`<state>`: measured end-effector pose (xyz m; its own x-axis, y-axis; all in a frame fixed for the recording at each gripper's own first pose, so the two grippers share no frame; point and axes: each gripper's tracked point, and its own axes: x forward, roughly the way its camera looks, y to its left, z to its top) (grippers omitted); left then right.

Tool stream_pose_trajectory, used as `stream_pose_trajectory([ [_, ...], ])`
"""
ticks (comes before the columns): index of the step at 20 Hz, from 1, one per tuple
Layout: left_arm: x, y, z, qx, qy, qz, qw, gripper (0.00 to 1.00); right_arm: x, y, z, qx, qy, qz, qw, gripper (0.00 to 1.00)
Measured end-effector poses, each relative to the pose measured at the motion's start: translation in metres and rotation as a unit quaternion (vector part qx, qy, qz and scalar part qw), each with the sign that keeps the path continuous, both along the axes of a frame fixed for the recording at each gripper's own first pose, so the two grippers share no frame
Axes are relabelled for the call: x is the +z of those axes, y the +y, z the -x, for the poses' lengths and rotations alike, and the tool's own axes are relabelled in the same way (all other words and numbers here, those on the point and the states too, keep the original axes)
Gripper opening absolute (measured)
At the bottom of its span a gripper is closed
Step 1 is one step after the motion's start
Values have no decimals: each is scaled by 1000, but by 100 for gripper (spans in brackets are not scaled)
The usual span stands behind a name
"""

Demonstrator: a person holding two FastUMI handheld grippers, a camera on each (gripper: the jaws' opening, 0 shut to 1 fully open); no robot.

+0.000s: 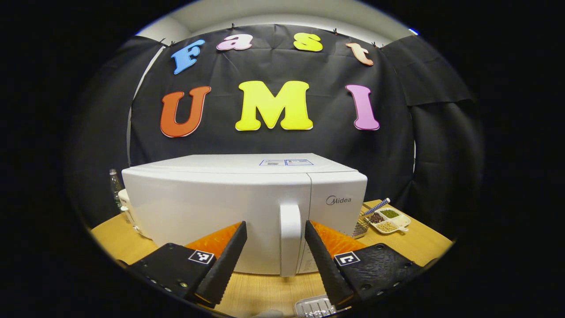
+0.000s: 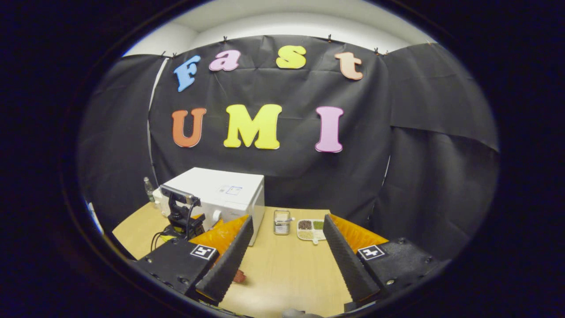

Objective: Open the microwave oven with the left hand, put the food in, and close the microwave oven.

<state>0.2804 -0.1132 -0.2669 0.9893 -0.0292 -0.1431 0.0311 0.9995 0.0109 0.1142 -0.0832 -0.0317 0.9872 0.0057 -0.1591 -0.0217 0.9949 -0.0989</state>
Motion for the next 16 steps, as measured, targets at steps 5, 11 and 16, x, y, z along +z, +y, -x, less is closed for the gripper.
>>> stream_pose_trajectory([
  [5, -4, -3, -8, -7, 3, -1, 1000, 75, -7, -9, -1, -13, 12, -2, 1000, 95],
  [11, -6, -11, -8, -2, 2, 5, 1000, 19, -10, -1, -1, -8, 17, -14, 1000, 100],
  [16, -6, -9, -8, -11, 2, 6, 1000, 14, -9, 5, 5, -1, 15, -8, 1000, 100],
])
